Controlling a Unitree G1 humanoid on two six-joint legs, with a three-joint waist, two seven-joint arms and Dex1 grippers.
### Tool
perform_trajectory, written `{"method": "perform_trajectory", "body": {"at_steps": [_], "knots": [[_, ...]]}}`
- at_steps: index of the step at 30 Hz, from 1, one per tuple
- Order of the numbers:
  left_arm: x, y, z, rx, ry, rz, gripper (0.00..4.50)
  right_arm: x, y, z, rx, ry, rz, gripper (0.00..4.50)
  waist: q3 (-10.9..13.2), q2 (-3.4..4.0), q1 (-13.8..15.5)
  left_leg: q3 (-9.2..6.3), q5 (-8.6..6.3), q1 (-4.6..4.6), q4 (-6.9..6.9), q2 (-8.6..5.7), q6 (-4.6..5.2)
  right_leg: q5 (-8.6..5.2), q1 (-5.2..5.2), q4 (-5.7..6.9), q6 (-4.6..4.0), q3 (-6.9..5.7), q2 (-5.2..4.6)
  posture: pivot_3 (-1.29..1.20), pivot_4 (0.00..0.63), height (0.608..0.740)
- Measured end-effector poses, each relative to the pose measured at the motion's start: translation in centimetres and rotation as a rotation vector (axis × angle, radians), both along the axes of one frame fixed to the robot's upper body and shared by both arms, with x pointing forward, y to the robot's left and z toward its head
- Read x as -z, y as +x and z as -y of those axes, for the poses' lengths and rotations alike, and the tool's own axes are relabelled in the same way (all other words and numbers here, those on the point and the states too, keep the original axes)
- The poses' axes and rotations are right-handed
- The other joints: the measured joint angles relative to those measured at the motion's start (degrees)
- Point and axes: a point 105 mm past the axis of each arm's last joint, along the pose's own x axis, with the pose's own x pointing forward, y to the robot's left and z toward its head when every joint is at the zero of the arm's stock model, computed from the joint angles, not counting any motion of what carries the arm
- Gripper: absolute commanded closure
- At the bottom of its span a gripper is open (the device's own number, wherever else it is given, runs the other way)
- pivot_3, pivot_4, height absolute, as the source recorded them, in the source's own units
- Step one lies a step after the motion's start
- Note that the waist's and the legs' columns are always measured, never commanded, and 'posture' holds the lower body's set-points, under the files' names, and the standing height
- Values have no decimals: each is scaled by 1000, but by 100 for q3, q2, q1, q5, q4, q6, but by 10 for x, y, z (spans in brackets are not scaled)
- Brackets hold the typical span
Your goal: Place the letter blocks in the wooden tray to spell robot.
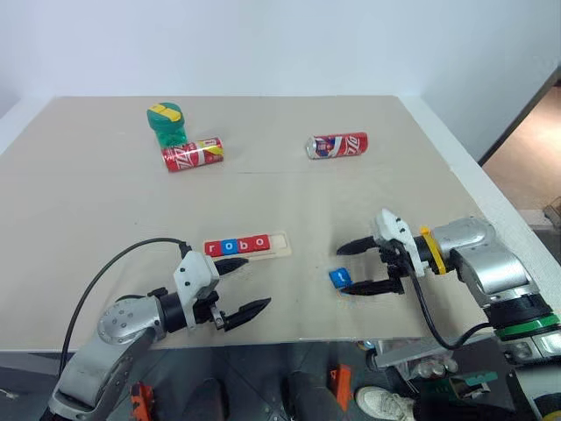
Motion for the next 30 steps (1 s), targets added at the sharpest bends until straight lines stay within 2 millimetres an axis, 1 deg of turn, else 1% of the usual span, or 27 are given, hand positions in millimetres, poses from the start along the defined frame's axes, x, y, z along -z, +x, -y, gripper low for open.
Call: {"method": "perform_trajectory", "body": {"at_steps": [3, 4, 7, 10, 12, 13, 14, 19, 23, 25, 27, 29, 30], "knots": [[6, 0, -3, -14, 4, -20, 0, 6, 5, 1, -8, 2, 20, 30, 1, -1, 12, 0, 0, 2, 8, -3, -1, 1, 7, -1, 2, 1, -4, 0, 150, 740], [6, 0, -3, -19, 4, -16, 0, 9, 6, 1, -6, 10, 23, 270, 1, -2, 14, 0, 0, 2, 12, -4, -1, 1, 9, -1, 4, 1, -6, 0, 150, 740], [7, 0, -5, -36, 1, -14, 0, 22, 5, 2, 13, 20, 9, 1170, 1, -2, 32, 2, 0, 0, 14, -11, -2, -4, 12, -2, 15, 7, -13, 0, 150, 740], [10, -1, -7, -54, 4, -14, 0, 25, 2, 4, 38, 38, 14, 2222, -1, -4, 51, -5, -3, 1, 14, -14, -6, -9, 20, -3, 22, 3, -16, 0, 150, 740], [10, -1, -8, -63, 3, -11, 0, 28, -4, 4, 67, 60, -6, 2936, -1, -4, 64, -13, -4, 7, 14, -14, -8, -12, 27, -3, 20, -4, -17, 0, 150, 740], [10, -1, -8, -66, 2, -9, 0, 29, -9, 3, 81, 66, -15, 3222, -1, -4, 69, -17, -5, 8, 13, -14, -9, -14, 30, -3, 19, -7, -17, 0, 150, 740], [10, -1, -9, -70, 2, -9, 0, 30, -13, 3, 94, 74, -24, 3294, -2, -4, 81, -26, -5, 11, 14, -14, -9, -17, 36, -3, 17, -15, -17, 0, 150, 740], [9, -1, -9, -72, -1, -1, 0, 33, -30, 0, 176, 90, -38, 3294, -2, -4, 134, -32, -6, 32, 15, -14, -11, -35, 54, -3, -16, -19, -16, 0, 150, 740], [9, -1, -9, -71, 0, 0, 0, 32, -31, -4, 215, 90, -22, 3294, -2, -4, 137, -29, -6, 42, 20, -12, -11, -33, 59, -2, -19, -13, -16, 0, 150, 740], [8, 0, -9, -72, 2, 7, 0, 30, -25, -11, 233, 108, -16, 3294, 1, -8, 126, -27, -6, 48, 23, -5, -11, -26, 57, -2, -23, -7, -13, 0, 150, 740], [5, 3, -10, -82, 9, 30, 0, 17, -10, -30, 204, 143, 27, 3294, 9, -2, 85, -24, -5, 53, 27, -5, -11, -9, 55, -2, -26, 2, -7, 0, 150, 740], [1, 10, -10, -119, -6, 53, 0, -8, 12, -53, 149, 175, 105, 3294, 21, 7, 43, -24, -4, 58, 31, -8, -10, 4, 56, -2, -23, 6, -6, 0, 150, 740], [-2, 14, -8, -139, -18, 68, 0, -18, 21, -61, 128, 181, 138, 3294, 24, 7, 28, -21, -1, 60, 33, -10, -8, 10, 58, -2, -21, 6, -6, 0, 150, 740]]}}
